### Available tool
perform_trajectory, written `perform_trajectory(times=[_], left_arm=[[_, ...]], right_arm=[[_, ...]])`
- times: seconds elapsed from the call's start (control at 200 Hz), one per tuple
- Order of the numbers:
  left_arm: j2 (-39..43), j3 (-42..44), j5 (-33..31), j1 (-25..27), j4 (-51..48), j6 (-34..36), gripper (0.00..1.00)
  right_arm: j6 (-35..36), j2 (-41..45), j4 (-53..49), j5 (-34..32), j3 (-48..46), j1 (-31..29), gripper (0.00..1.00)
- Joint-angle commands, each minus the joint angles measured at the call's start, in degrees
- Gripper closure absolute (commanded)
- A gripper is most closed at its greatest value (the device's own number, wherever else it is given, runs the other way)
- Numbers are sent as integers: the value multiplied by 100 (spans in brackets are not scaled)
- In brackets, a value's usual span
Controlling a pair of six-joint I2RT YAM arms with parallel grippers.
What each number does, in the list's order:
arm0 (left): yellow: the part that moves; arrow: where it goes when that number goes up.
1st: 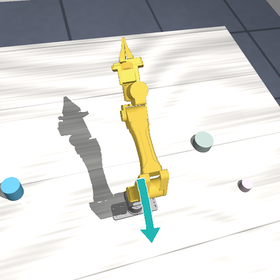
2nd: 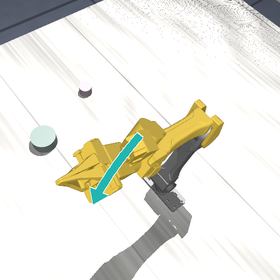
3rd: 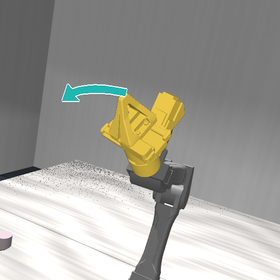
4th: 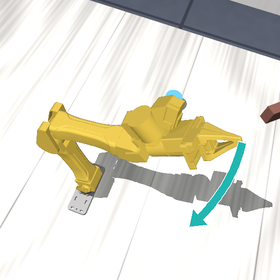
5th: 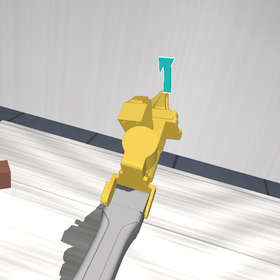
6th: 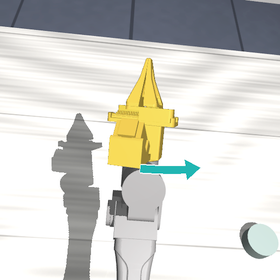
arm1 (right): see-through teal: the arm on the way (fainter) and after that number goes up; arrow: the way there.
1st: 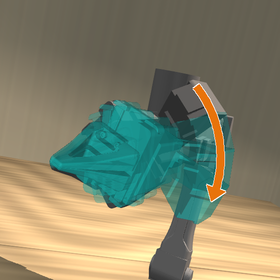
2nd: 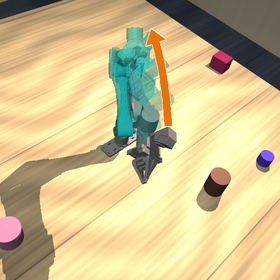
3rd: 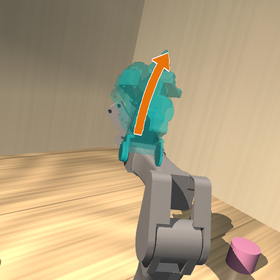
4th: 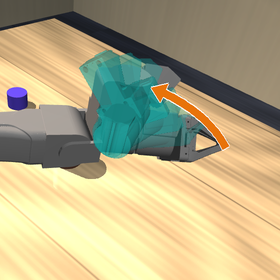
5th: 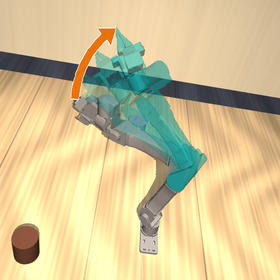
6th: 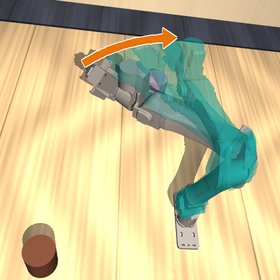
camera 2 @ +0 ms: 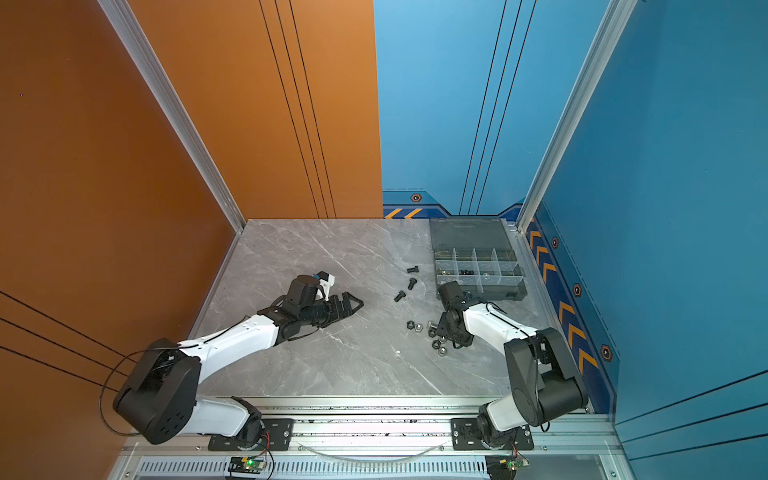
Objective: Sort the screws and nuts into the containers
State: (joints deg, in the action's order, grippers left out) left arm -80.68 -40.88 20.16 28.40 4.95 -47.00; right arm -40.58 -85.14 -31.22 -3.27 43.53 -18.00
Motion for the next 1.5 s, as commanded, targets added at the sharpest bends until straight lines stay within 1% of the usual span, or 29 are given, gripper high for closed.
perform_trajectory(times=[0.0, 0.3, 0.36, 0.521, 0.586, 0.656, 0.746, 0.851, 0.961, 1.116, 1.287, 1.497], left_arm=[[54, 71, 48, -44, 49, -28, 2], [51, 85, 66, -51, 80, -34, 2], [65, 90, 60, -54, 84, -37, 2], [88, 124, 59, -62, 91, -31, 2], [97, 134, 71, -73, 101, -39, 2], [114, 141, 70, -80, 102, -38, 2], [142, 142, 78, -81, 94, -37, 2], [171, 150, 92, -89, 87, -37, 2], [202, 166, 82, -101, 91, -41, 2], [202, 177, 110, -120, 124, -56, 2], [203, 168, 133, -146, 146, -55, 2], [191, 185, 146, -142, 165, -85, 2]], right_arm=[[-25, -72, 11, -56, -78, 16, 51], [12, -56, -42, -52, -90, 16, 61], [11, -38, -50, -50, -101, 16, 66], [40, -3, -68, -11, -63, 14, 85], [60, 23, -77, 11, -51, 20, 91], [130, 71, -53, 97, -35, 45, 96], [327, 204, -10, 326, 56, 148, 100], [652, 445, -74, 553, 315, 356, 100], [1009, 627, -296, 710, 790, 683, 100], [1482, 564, -643, 803, 1618, 1424, 100], [1748, 112, -725, 953, 2595, 2265, 100], [1865, -956, -788, 770, 3799, 2819, 100]])
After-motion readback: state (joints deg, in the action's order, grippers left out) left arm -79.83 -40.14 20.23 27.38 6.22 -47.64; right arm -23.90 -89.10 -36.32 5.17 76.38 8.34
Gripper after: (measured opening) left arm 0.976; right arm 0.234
